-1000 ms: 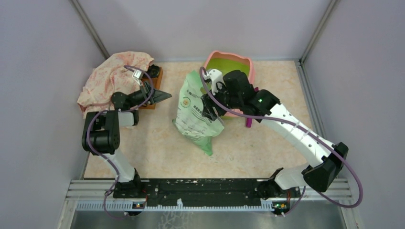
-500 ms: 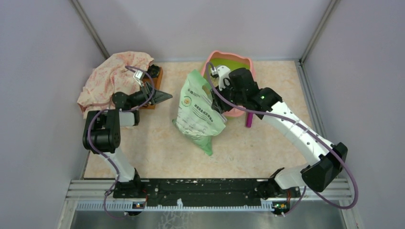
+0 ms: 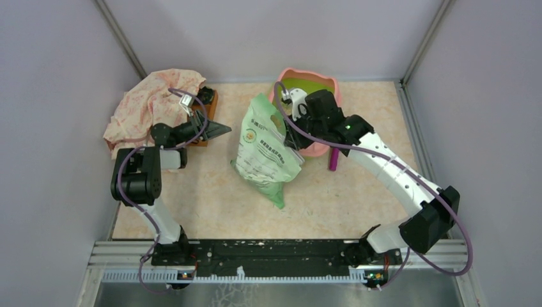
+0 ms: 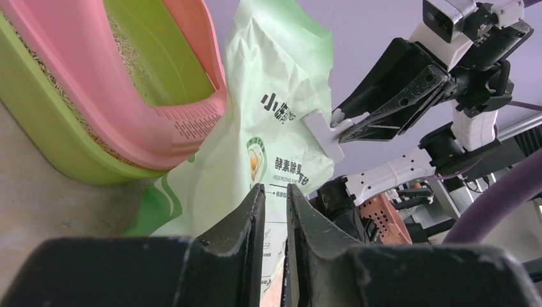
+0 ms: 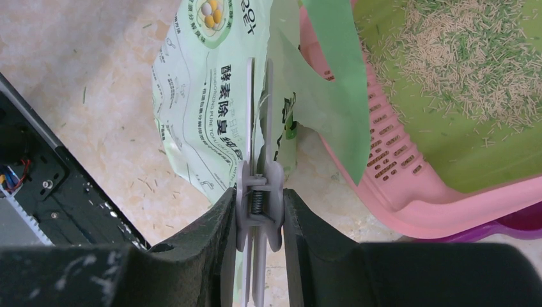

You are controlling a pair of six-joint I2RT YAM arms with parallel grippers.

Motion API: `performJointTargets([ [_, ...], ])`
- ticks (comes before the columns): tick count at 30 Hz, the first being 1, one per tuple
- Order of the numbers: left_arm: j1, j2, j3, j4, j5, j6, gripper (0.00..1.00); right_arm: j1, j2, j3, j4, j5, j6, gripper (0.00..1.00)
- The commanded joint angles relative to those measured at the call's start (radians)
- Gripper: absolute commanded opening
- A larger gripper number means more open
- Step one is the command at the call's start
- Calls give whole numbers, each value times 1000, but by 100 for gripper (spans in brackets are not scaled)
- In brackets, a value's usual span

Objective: Fill the litter box with clean litter
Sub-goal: Adjust the clamp at the cat litter bag.

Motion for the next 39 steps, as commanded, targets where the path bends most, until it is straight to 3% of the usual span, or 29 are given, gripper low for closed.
performJointTargets([
  [1, -6, -11, 14, 209, 3, 16, 25, -8, 13, 50, 26, -26, 9, 18],
  [11, -10, -15, 11, 215, 6, 9, 24, -19, 33, 91, -17, -16, 46, 0],
  [22, -9, -22, 6, 231, 6, -6, 24, -42, 56, 120, -47, -22, 144, 0],
  [39, -12, -27, 8, 251, 10, -27, 24, -43, -28, -36, 94, 2, 185, 0],
])
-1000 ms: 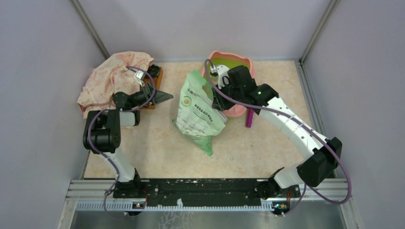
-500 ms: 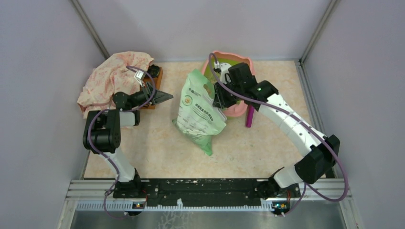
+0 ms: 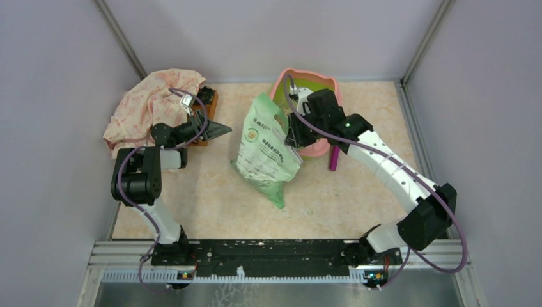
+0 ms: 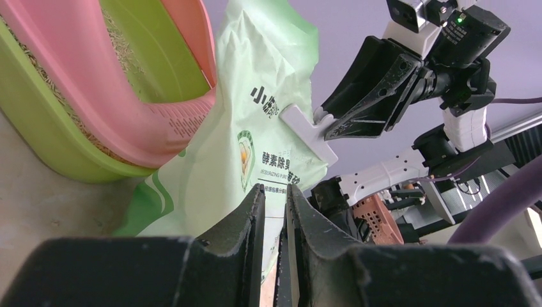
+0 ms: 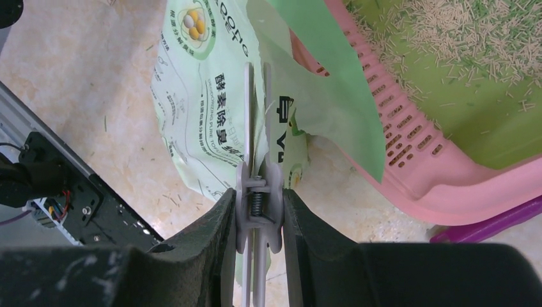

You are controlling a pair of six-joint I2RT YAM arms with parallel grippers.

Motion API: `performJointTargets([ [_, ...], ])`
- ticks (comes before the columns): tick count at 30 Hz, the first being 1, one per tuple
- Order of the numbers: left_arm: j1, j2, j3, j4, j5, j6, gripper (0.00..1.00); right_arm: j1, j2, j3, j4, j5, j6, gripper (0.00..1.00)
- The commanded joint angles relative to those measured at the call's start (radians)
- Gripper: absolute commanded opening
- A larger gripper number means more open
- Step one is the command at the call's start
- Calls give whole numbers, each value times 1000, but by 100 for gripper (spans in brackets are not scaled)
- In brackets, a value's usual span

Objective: Fill the litter box with clean litter
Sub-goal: Adjust the clamp at the cat litter bag.

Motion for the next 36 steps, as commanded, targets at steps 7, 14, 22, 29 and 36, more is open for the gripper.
performJointTargets([
  [7, -6, -28, 8, 253, 9, -4, 24, -4, -81, -52, 110, 29, 23, 0],
  [14, -10, -28, 29, 253, 9, -4, 31, -11, -57, -13, 86, 9, 52, 0],
  [22, -45, 16, 137, 251, 54, 24, 49, -16, -63, -9, 82, -6, 52, 0],
  [29, -81, 65, 212, 33, 80, 231, 48, -19, -54, 9, 75, -20, 52, 0],
  [36, -97, 98, 294, -203, 77, 435, 47, -21, -43, 27, 65, -36, 51, 0],
])
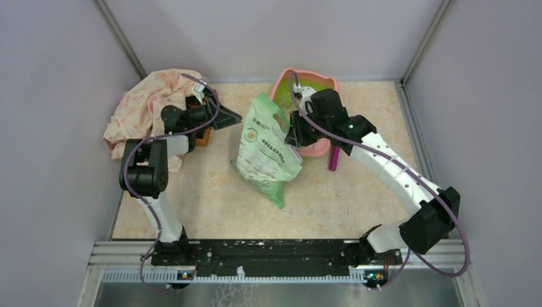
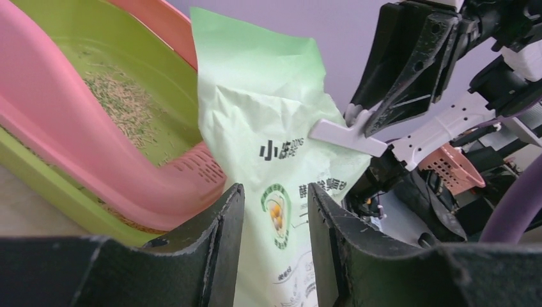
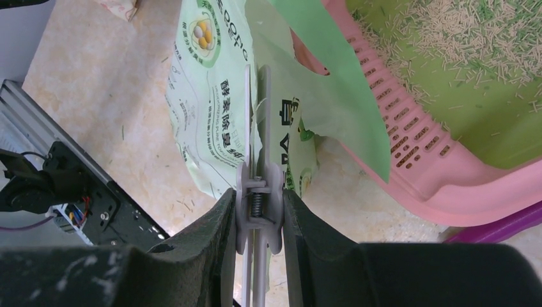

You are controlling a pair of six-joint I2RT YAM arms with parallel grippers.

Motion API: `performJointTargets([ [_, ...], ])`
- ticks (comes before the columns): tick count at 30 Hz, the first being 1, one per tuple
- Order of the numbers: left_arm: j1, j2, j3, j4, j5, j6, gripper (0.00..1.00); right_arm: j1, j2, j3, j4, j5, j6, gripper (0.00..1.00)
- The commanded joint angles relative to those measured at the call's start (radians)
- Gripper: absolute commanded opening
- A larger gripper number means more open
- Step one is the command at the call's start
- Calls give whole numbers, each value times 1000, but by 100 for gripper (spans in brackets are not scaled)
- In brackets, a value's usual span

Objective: Fill the litter box with clean litter
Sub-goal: Adjust the clamp at the cat litter bag.

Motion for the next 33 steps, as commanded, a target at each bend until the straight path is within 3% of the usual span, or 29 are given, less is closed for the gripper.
performJointTargets([
  [1, -6, 4, 58, -167, 9, 205, 47, -7, 1, 70, 20, -18, 8, 0],
  [8, -15, 12, 85, -240, -2, 244, 46, -9, 12, 63, 26, -5, 32, 0],
  [23, -15, 12, 70, -224, 11, 221, 42, -18, -69, -78, 172, 35, 93, 0],
  [29, -15, 5, 63, -218, 15, 215, 41, -19, -51, -62, 164, 30, 91, 0],
  [33, -15, 1, 62, -211, 18, 207, 40, -20, -48, -57, 148, 26, 82, 19],
])
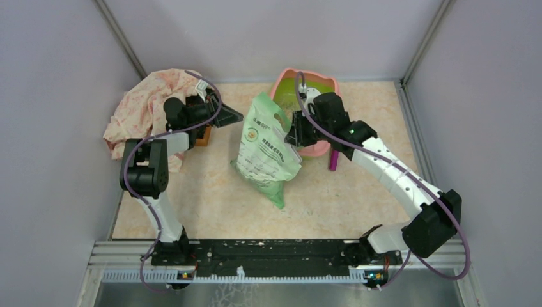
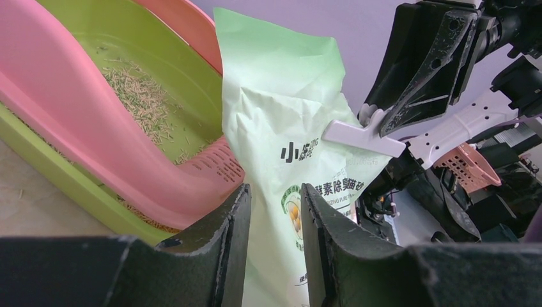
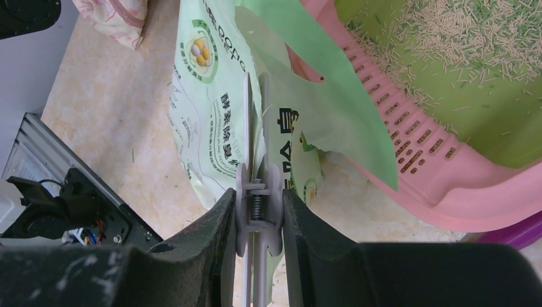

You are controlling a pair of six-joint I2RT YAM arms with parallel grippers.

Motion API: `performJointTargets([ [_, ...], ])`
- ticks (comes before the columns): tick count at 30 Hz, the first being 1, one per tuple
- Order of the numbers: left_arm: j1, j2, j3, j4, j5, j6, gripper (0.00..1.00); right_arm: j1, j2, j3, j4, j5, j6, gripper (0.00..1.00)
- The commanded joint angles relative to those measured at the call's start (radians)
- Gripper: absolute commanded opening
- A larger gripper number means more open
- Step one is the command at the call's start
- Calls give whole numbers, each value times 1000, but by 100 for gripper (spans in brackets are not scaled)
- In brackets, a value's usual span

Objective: Fill the litter box with clean litter
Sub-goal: Adjust the clamp at the cat litter bag.

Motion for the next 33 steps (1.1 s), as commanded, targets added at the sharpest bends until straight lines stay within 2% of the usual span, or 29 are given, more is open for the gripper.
performJointTargets([
  [1, -6, -1, 3, 43, 21, -8, 40, -12, -17, 27, 34, 11, -6, 21],
  [12, -6, -6, 2, 129, 29, -89, 39, -17, -20, 56, -36, 49, -49, 42],
  [27, -6, -9, -6, 202, 32, -155, 37, -28, -11, 126, -57, 21, -67, 44],
  [33, -6, -5, -7, 220, 34, -171, 37, -28, 3, 142, -66, -1, -67, 42],
])
